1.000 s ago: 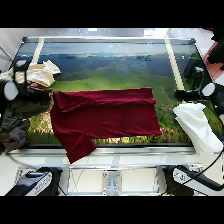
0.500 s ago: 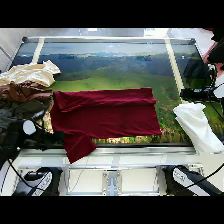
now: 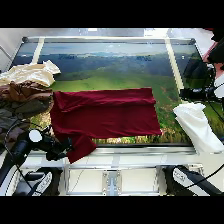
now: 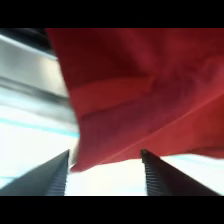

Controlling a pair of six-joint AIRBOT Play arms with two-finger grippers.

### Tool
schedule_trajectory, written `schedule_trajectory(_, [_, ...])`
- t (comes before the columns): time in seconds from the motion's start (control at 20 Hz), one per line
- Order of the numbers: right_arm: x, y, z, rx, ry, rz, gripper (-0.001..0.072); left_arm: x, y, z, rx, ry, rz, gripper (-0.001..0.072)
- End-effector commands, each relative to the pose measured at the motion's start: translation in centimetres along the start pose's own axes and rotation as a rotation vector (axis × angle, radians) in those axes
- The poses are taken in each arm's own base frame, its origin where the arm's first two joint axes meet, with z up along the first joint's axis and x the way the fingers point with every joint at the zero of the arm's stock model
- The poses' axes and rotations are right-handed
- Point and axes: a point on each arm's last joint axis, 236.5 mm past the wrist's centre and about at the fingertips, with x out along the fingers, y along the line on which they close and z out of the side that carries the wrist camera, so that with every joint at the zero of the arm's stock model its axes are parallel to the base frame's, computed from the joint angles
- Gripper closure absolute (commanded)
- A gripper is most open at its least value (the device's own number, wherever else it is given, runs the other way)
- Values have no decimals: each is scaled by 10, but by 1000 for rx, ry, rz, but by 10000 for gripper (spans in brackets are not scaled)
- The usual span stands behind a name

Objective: Fold the shirts.

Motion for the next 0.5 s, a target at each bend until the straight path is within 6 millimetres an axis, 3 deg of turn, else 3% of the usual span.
schedule_trajectory(0.0, [0,0,-1,-3,2,2,357,6,-17,8,-57,-37,-92,528])
schedule_trajectory(0.05, [0,0,-1,-3,5,3,357,6,-18,9,-57,-41,-93,698])
schedule_trajectory(0.2, [-1,4,-18,-1,74,19,357,6,-16,12,-47,-55,-87,696])
schedule_trajectory(0.3, [5,10,-59,22,216,55,357,6,-14,13,-22,-58,-79,697])
schedule_trajectory(0.45, [19,36,-143,178,438,225,355,6,-14,7,12,-37,-76,697])
